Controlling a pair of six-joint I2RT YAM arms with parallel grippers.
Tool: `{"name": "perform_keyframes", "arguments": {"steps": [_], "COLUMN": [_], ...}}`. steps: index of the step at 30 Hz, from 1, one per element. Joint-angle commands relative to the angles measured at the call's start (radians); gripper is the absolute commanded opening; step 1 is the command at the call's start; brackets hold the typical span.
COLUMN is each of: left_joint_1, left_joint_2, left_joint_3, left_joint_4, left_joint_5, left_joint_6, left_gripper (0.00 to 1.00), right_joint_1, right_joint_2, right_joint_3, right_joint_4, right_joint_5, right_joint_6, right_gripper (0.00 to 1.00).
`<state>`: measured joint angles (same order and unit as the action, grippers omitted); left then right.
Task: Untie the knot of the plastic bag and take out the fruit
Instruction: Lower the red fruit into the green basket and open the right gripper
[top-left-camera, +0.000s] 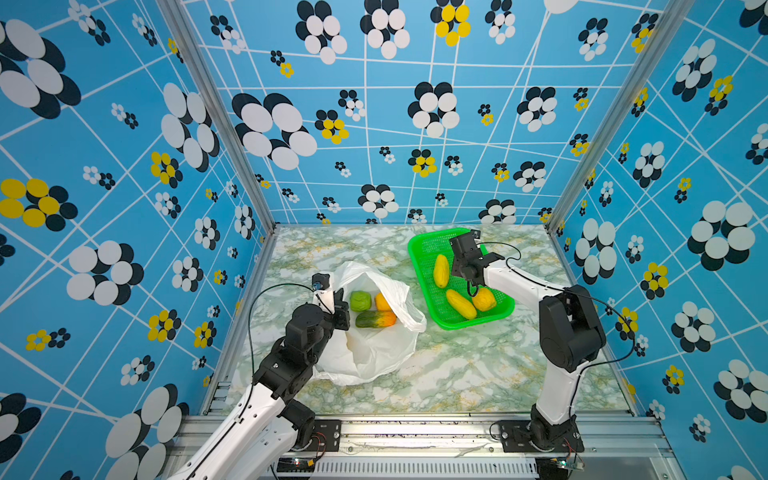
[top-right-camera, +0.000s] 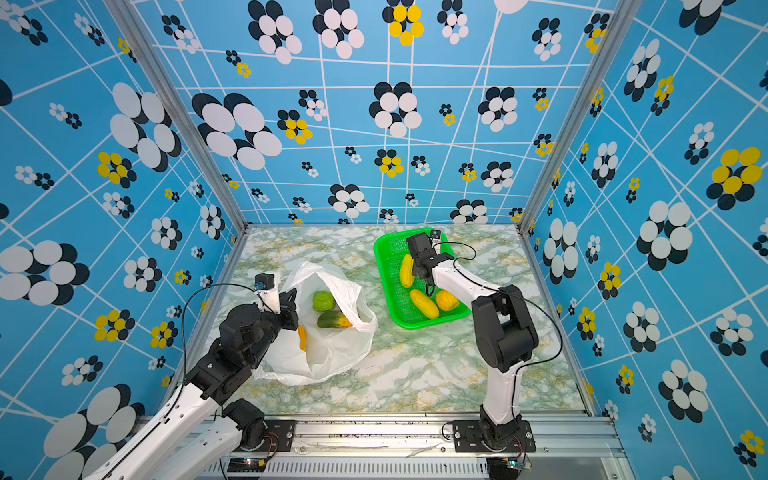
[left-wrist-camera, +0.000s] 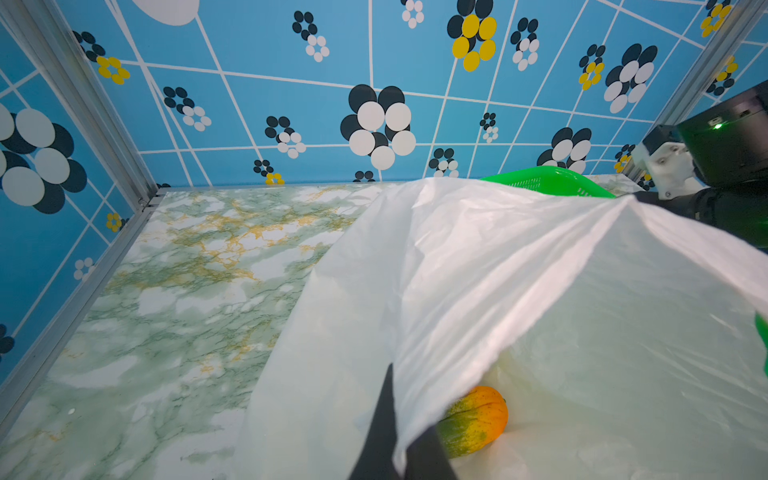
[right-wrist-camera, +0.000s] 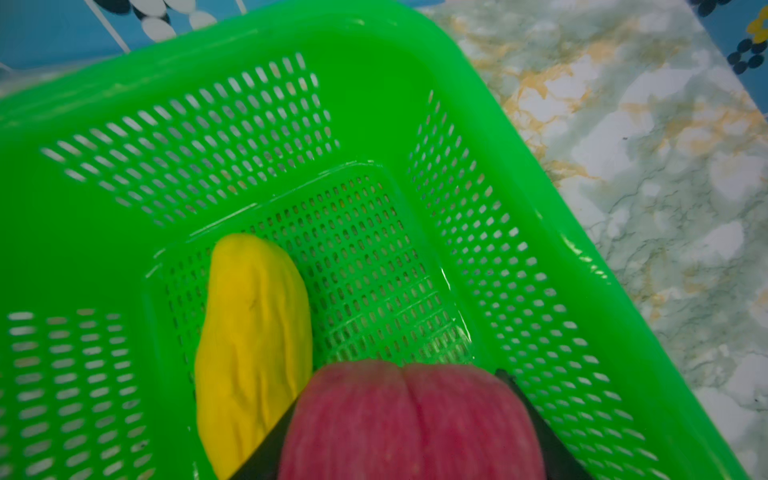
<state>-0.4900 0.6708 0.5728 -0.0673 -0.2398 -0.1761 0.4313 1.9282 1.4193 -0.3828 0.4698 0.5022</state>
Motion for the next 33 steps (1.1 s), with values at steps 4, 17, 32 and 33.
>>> {"name": "perform_keyframes", "arguments": {"steps": [4,17,32,33], "left_joint_1": [0.0,0.0,0.0,0.0], "left_joint_2": [0.009,0.001,-0.002,-0.001], "left_joint_3": [0.004,0.005,0.004,0.004], "left_joint_4": [-0.005,-0.008,-0.007,-0.008], "left_joint_5": [-0.016,-0.013,-0.013,-0.013], "left_joint_6": [-0.005,-0.006,-0.006,-0.006], "left_gripper": [0.0,0.0,0.0,0.0], "right_joint_1": [-0.015,-0.023,-0.025,-0.025], "right_joint_2": [0.06,0.087,0.155,0.156], "right_joint_3": [0.067,0.065,0.114,0.115], "right_joint_4": [-0.038,-0.015,-0.032,-0.032], "right_joint_5": [-0.02,-0.055,-0.101,-0.104], "right_joint_6": [0.018,0.028,0.037,0.036], "right_gripper": [0.51,0.7,0.74,0.78]}}
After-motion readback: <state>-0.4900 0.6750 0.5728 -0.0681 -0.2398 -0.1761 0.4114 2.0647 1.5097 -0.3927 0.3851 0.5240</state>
